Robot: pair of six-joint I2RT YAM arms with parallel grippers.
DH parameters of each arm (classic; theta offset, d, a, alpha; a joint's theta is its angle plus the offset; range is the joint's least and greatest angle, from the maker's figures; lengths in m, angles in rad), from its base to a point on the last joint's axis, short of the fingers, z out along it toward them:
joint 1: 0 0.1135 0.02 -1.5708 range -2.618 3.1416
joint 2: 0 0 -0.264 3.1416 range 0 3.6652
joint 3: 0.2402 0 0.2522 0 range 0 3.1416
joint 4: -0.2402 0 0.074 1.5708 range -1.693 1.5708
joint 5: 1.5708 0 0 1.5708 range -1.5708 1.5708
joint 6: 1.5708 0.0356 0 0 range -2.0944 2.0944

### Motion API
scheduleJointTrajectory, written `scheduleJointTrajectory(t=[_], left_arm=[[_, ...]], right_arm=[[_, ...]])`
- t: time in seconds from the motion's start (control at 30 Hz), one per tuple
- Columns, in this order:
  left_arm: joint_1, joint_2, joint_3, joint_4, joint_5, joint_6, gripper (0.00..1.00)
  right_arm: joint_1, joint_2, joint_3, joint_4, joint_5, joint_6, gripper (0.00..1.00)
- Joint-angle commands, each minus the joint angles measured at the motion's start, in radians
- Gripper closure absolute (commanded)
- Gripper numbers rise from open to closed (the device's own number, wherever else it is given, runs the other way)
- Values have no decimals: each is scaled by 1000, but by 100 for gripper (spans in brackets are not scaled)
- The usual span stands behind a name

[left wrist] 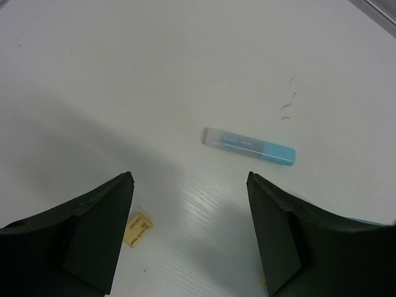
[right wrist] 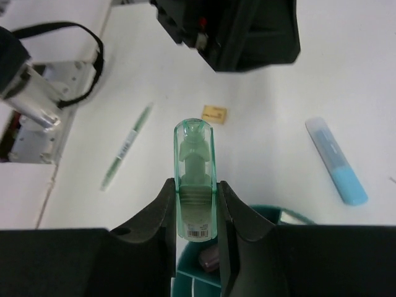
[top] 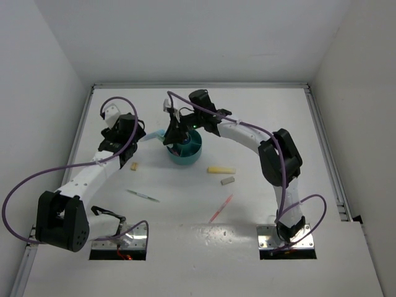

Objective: Sort the stationery into containers
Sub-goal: Place the pen in the storage box.

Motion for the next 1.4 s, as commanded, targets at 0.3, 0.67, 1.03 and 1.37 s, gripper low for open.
scheduleJointTrajectory(t=[0.3,0.67,1.03,1.37], left_arm=[[8,-36,40,1,-19,-5,21],[8,-36,40,1,-10,-5,21],[8,-36,40,1,-10,-5,21],[8,-36,40,1,-10,-5,21]], right_arm=[[36,43,26,-77,217,-144,100],[45,31,-29,-86,309,-173,98],[54,-25,-81,-86,353,-233,82],[54,-46,-103,-86,362,-242,65]])
